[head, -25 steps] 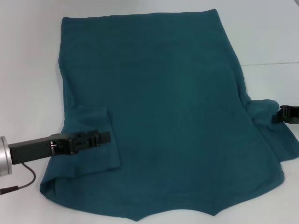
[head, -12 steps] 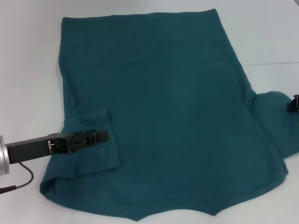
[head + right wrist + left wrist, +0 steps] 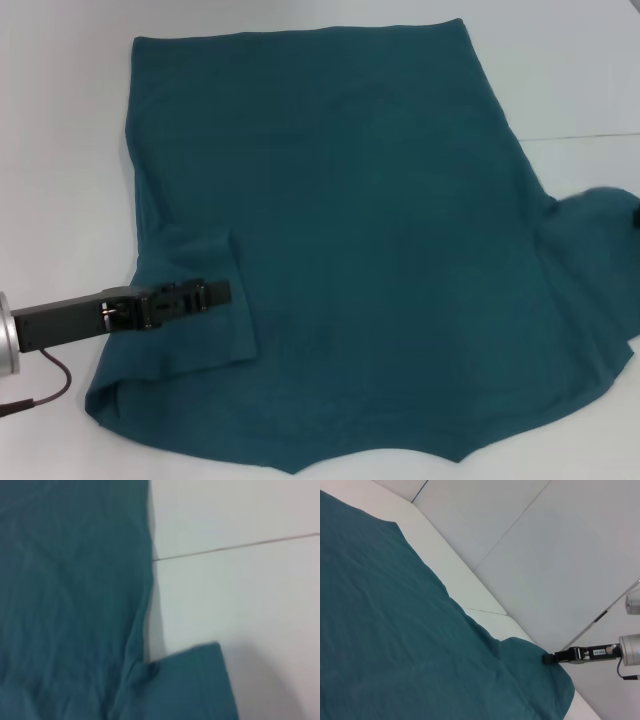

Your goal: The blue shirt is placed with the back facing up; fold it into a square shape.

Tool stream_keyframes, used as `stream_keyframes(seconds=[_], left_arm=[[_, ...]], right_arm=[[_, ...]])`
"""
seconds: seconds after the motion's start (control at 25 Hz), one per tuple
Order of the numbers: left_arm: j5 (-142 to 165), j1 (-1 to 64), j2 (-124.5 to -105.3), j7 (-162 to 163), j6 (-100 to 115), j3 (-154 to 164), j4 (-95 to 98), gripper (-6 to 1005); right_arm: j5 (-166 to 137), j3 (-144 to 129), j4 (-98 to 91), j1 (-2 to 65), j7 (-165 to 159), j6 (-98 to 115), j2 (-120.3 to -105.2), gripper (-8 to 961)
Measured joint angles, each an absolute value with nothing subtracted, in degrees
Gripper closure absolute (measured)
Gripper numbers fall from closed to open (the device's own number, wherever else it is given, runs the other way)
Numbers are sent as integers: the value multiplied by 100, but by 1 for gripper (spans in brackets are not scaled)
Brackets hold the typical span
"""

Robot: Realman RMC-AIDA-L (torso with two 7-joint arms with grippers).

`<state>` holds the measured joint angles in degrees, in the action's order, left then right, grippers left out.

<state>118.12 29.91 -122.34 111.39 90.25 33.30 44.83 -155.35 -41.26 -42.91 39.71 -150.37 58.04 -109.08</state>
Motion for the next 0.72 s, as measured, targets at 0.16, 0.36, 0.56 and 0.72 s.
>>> stream_keyframes(seconds=[0.16, 0.36, 0.56, 0.72], left_arm=[[11812, 2998, -12235, 11141, 9025, 3331, 4483, 384], [11812, 3021, -12255, 11143, 9023, 3331, 4482, 384], [11812, 3042, -12254, 11148, 9019, 3331, 4482, 384], [11812, 3052, -12252, 11153, 9018, 3331, 4482, 385]], right_arm=[[-15580, -4124, -4367, 4044, -15102, 5807, -10904, 943], [-15583, -4135, -4379, 4231, -15105, 5908, -10878, 943], [-15584, -4253, -4385, 4468, -15097, 6073, -10879, 943], [-15583, -4304, -4386, 4672, -15079, 6481, -10925, 943]])
